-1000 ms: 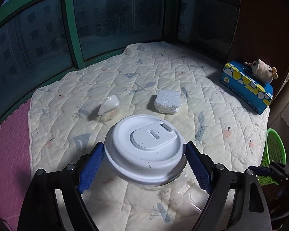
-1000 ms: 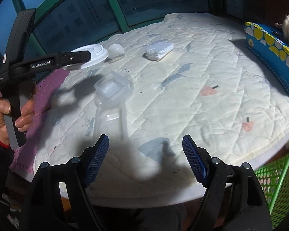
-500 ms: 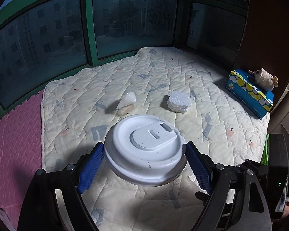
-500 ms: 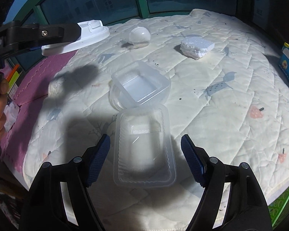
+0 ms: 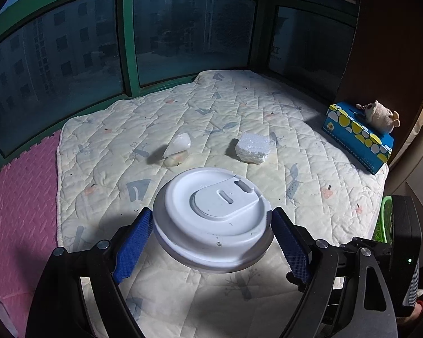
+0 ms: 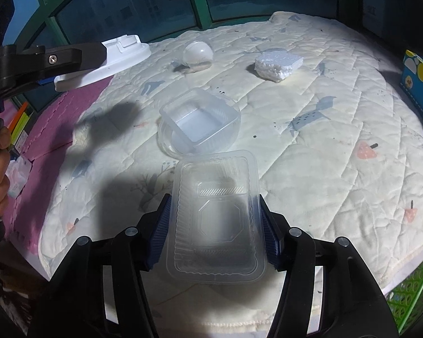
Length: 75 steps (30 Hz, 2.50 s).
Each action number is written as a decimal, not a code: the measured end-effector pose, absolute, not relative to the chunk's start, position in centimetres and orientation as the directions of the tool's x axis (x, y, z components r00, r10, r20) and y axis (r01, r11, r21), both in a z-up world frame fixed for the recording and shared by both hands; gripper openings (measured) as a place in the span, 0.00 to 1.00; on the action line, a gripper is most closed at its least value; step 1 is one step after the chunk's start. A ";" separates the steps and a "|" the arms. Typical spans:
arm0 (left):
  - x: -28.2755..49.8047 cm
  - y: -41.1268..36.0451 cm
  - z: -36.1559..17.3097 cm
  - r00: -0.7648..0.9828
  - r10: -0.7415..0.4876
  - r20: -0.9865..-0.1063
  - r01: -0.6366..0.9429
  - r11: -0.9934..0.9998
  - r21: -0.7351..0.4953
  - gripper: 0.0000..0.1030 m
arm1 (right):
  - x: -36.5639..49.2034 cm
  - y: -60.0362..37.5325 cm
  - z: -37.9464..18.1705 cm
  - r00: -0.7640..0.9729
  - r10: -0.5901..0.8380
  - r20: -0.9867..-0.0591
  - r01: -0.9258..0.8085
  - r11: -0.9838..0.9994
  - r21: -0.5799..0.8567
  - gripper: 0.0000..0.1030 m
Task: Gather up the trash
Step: 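Carry the clear container and white-lidded cup over the green basket and open both tools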
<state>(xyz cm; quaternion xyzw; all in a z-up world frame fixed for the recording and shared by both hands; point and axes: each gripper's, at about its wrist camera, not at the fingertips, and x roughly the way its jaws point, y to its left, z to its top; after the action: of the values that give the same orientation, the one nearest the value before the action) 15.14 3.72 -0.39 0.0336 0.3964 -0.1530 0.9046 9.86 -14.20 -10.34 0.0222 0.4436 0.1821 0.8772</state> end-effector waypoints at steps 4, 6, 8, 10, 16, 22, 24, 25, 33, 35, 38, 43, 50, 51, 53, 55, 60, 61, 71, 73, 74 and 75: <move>14.5 2.1 -0.3 0.630 -0.273 -0.727 0.333 0.941 -0.065 0.79 | 8.6 -15.8 -9.6 0.558 0.347 -0.754 -0.276 0.934 0.225 0.56; 14.1 1.1 -0.3 0.626 -0.283 -0.727 0.352 0.934 -0.062 0.79 | 7.8 -16.9 -9.3 0.571 0.344 -0.745 -0.258 0.937 0.235 0.56; 13.7 0.0 -0.3 0.618 -0.299 -0.727 0.371 0.926 -0.065 0.79 | 7.0 -18.2 -9.1 0.584 0.337 -0.739 -0.234 0.941 0.244 0.56; 13.3 -1.3 -0.4 0.608 -0.316 -0.728 0.394 0.916 -0.069 0.79 | 6.2 -19.6 -9.0 0.595 0.323 -0.736 -0.209 0.946 0.247 0.56; 12.2 -5.8 -0.7 0.573 -0.371 -0.731 0.469 0.880 -0.079 0.79 | 3.8 -24.5 -8.7 0.636 0.262 -0.726 -0.108 0.962 0.252 0.56; 11.3 -10.6 -0.9 0.531 -0.426 -0.733 0.537 0.838 -0.098 0.79 | 1.3 -30.7 -8.6 0.666 0.174 -0.725 0.013 0.969 0.245 0.56; 10.9 -12.5 -1.0 0.513 -0.442 -0.735 0.561 0.821 -0.102 0.79 | 0.3 -33.2 -8.6 0.674 0.133 -0.727 0.065 0.969 0.238 0.56; 10.7 -13.4 -1.1 0.505 -0.450 -0.736 0.574 0.813 -0.103 0.79 | -0.2 -34.5 -8.6 0.676 0.115 -0.728 0.090 0.967 0.236 0.56; 8.9 -20.7 -1.5 0.441 -0.502 -0.744 0.657 0.745 -0.114 0.79 | -4.1 -44.2 -10.1 0.655 -0.042 -0.754 0.293 0.935 0.202 0.56; 8.5 -22.1 -1.6 0.431 -0.508 -0.746 0.671 0.733 -0.111 0.79 | -4.7 -46.0 -10.7 0.641 -0.070 -0.765 0.333 0.922 0.195 0.56; 8.0 -24.2 -1.9 0.410 -0.513 -0.754 0.692 0.714 -0.110 0.79 | -4.9 -48.6 -11.7 0.619 -0.101 -0.779 0.380 0.906 0.184 0.56; 7.2 -26.6 -2.3 0.386 -0.514 -0.766 0.719 0.688 -0.100 0.79 | -4.7 -51.6 -13.2 0.592 -0.131 -0.795 0.430 0.886 0.175 0.57; 6.6 -29.5 -3.1 0.351 -0.521 -0.778 0.750 0.654 -0.100 0.79 | -4.2 -53.6 -14.6 0.572 -0.164 -0.804 0.472 0.867 0.158 0.64; 6.4 -29.9 -3.3 0.345 -0.522 -0.780 0.755 0.648 -0.099 0.79 | -4.3 -53.7 -14.6 0.574 -0.164 -0.802 0.474 0.865 0.162 0.64; 6.3 -30.7 -3.6 0.332 -0.524 -0.785 0.762 0.639 -0.104 0.79 | -4.7 -54.0 -14.5 0.582 -0.163 -0.796 0.477 0.862 0.173 0.64; 6.0 -31.5 -3.9 0.316 -0.528 -0.788 0.770 0.628 -0.112 0.79 | -5.1 -54.2 -14.1 0.592 -0.165 -0.789 0.474 0.863 0.176 0.64; 5.2 -33.7 -4.6 0.280 -0.537 -0.795 0.792 0.597 -0.124 0.80 | -7.0 -54.3 -12.5 0.622 -0.186 -0.761 0.479 0.859 0.182 0.66; 5.0 -34.3 -4.8 0.273 -0.539 -0.797 0.797 0.590 -0.126 0.80 | -7.4 -54.3 -12.1 0.628 -0.193 -0.754 0.482 0.857 0.182 0.66; 3.0 -39.1 -6.9 0.202 -0.526 -0.826 0.828 0.542 -0.143 0.80 | -11.8 -54.9 -9.9 0.666 -0.237 -0.707 0.524 0.823 0.218 0.71; 2.6 -39.7 -7.2 0.191 -0.524 -0.830 0.833 0.534 -0.146 0.80 | -12.5 -55.2 -10.0 0.671 -0.232 -0.704 0.531 0.813 0.239 0.71; 2.4 -39.9 -7.4 0.187 -0.523 -0.832 0.834 0.532 -0.147 0.80 | -12.8 -55.2 -10.0 0.672 -0.231 -0.704 0.534 0.810 0.244 0.71; 2.2 -40.2 -7.5 0.184 -0.521 -0.833 0.835 0.530 -0.146 0.80 | -13.0 -55.3 -10.0 0.671 -0.233 -0.703 0.537 0.807 0.245 0.71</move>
<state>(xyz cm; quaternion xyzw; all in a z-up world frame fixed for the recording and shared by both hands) 2.17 -40.16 -7.49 0.1744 0.4507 -0.4525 0.7495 -12.99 -55.28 -10.00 0.2221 0.3422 -0.2171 0.8868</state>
